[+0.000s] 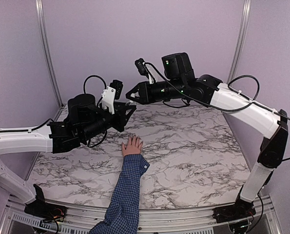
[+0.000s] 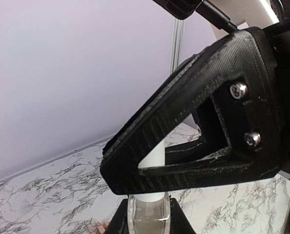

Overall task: Paint the nails
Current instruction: Unscrew the nail polish bottle cap from the nail polish bottle.

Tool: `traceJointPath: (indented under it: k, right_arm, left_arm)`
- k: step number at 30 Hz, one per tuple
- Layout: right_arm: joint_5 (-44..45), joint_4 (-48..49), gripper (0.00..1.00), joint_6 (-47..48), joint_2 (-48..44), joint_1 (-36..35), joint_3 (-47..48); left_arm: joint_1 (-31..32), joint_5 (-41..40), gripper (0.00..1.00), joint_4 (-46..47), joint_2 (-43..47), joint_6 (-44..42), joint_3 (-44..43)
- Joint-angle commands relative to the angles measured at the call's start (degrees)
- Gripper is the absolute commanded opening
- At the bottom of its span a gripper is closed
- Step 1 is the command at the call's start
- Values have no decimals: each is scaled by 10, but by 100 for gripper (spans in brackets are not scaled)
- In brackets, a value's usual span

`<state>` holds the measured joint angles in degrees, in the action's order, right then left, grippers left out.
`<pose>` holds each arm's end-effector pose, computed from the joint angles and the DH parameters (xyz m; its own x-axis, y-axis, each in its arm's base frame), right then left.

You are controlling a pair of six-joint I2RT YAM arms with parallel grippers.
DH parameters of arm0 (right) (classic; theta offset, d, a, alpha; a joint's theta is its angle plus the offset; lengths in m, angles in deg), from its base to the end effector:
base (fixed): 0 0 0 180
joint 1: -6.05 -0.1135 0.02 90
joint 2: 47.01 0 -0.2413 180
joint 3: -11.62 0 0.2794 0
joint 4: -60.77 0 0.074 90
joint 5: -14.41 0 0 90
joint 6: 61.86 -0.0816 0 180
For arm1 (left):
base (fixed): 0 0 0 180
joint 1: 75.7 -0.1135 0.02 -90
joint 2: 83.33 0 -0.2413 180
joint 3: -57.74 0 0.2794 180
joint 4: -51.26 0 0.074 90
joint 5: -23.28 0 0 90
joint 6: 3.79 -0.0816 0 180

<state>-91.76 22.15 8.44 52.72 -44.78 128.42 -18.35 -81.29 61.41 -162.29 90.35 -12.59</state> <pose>0.2790 0.3784 0.3774 -0.5246 -0.1313 -0.8412 -0.7768 0.4781 0.4098 0.2347 -0.3282 0.3125 -0.0348 -0.0753 -0.9966 0.6785 0.7304 -0.0788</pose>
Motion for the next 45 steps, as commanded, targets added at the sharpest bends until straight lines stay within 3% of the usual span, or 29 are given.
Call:
traceJointPath:
  k: [1,8,15,18,22,25,45]
  right_arm:
    - [-11,17,0,-2,-12,0,6]
    - [15,3,0,13,-11,-7,12]
    - [28,-13,0,22,-7,-7,23]
    - [27,-19,0,26,-2,-8,30]
    - [7,-14,0,37,-1,-8,31]
    - [-27,-8,0,55,-4,-8,32]
    - [-261,41,0,153,-53,-7,10]
  left_arm:
    - [-1,-7,9,29,3,3,-17]
    - [-1,-4,23,28,-6,4,-20]
    - [-1,5,24,19,-17,5,-26]
    - [-2,4,19,17,-18,3,-30]
    - [-5,21,1,17,-17,-2,-33]
    - [-10,45,0,19,-7,-10,-31]
    - [-39,389,0,85,25,18,-50]
